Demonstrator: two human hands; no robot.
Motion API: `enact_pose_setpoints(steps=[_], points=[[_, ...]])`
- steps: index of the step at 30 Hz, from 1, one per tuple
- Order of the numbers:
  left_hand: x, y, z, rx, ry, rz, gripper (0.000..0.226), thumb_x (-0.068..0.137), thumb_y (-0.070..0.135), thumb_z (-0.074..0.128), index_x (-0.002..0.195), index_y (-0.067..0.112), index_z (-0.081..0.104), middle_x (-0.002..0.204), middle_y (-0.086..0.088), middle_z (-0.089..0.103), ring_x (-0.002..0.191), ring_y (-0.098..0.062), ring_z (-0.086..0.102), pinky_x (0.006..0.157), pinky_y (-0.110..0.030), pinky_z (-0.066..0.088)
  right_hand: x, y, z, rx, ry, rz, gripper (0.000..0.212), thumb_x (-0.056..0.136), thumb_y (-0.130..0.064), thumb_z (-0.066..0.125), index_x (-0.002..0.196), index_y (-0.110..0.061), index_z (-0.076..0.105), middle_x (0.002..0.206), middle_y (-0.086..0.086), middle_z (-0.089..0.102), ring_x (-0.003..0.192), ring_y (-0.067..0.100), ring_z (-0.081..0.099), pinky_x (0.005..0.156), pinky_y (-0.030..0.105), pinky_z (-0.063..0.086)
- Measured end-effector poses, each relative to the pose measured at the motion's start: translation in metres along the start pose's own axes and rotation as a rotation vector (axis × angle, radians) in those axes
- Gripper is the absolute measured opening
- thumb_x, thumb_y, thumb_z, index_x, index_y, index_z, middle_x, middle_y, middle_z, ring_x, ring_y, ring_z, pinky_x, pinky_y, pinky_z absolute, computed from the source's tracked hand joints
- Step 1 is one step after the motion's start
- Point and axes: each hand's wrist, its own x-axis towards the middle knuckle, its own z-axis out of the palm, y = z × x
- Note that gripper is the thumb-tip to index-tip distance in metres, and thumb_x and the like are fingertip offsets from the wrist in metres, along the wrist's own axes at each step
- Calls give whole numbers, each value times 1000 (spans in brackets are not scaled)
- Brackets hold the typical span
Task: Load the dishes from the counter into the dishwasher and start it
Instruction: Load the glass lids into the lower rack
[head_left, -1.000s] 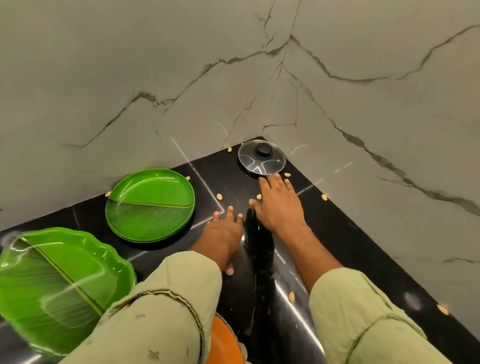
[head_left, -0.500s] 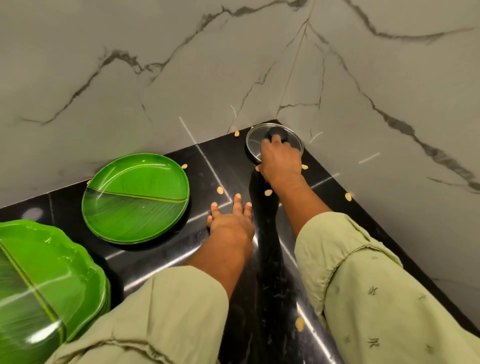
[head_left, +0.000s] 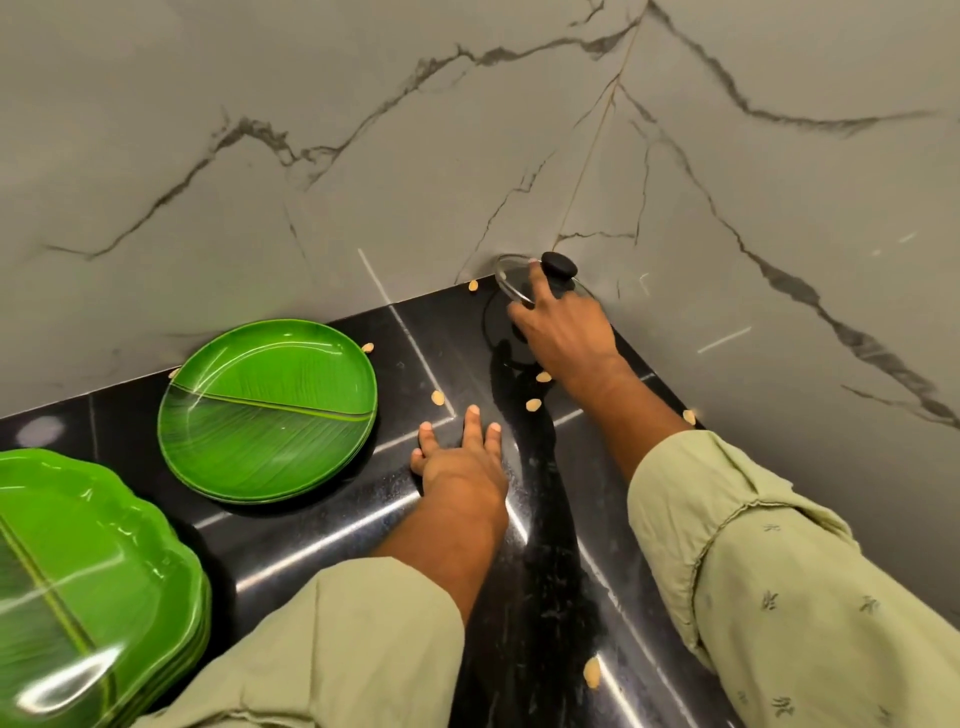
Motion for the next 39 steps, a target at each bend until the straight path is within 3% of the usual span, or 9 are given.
enact_pose_setpoints(steps=[5, 9, 13, 16, 20, 23, 26, 32, 39], points=[[0, -1, 1, 14, -7, 17, 119, 84, 6, 74, 153, 13, -22, 155, -7, -39, 141, -57, -16, 118, -61, 12, -1, 1, -11, 61, 59, 156, 36, 97, -7, 50, 132, -9, 43, 145, 34, 38, 81, 33, 69, 60, 38, 50], [-2, -2, 0, 33, 9, 38, 118, 85, 9, 74, 153, 11, -22, 156, -10, -38, 142, -58, -15, 118, -61, 12, -5, 11, -16, 231, 165, 299, 43, 94, -1, 54, 135, -8, 42, 110, 22, 65, 89, 35, 67, 66, 39, 50], [0, -5, 1, 65, 16, 56, 118, 84, 7, 75, 154, 11, -20, 157, -11, -36, 143, -57, -11, 118, -62, 10, -21, 19, -27, 752, 333, 700, 38, 95, -3, 52, 132, -10, 48, 109, 16, 63, 97, 34, 63, 71, 35, 50], [2, -7, 5, 96, 48, 65, 113, 87, 9, 72, 155, 11, -19, 158, -11, -34, 145, -56, -5, 119, -61, 10, -44, 22, -22, 1200, 475, 991, 29, 92, 1, 49, 118, -12, 48, 96, 0, 57, 89, 25, 60, 67, 16, 50], [4, -8, 5, 81, 87, 88, 102, 93, 4, 63, 156, 15, -16, 159, -6, -33, 145, -55, -7, 117, -62, 14, -99, 13, -26, 1782, 636, 1314, 40, 84, 8, 49, 110, -22, 41, 92, 1, 59, 78, 19, 66, 64, 40, 61], [3, -18, 5, 128, 92, 122, 127, 76, 11, 84, 157, 16, -14, 160, -7, -31, 145, -56, -3, 116, -63, 17, -154, -4, -37, 2111, 569, 1345, 24, 93, 8, 47, 98, -16, 48, 83, 10, 61, 72, 17, 63, 68, 40, 58], [-32, -33, 18, 290, 186, 225, 147, 56, 27, 96, 157, 9, -9, 162, -13, -25, 149, -47, -4, 118, -57, 22, -227, -28, -48, 2220, 570, 1393, 17, 97, 3, 48, 90, -11, 56, 82, 10, 62, 75, 20, 63, 59, 34, 58], [-70, -22, 55, 89, 572, 340, 85, 96, 38, 59, 158, 11, 8, 166, -13, -5, 152, -33, 5, 122, -51, 16, -307, -67, -56, 2223, 541, 1510, 17, 101, -3, 44, 107, 0, 59, 81, 15, 66, 73, 21, 67, 68, 35, 57], [-153, -27, 119, 115, 643, 373, 80, 100, 62, 28, 159, 13, 3, 166, -11, -2, 153, -27, 0, 124, -45, 7, -397, -105, -79, 2295, 607, 1521, 18, 105, -11, 39, 106, -4, 55, 86, 18, 69, 77, 26, 69, 58, 33, 57]])
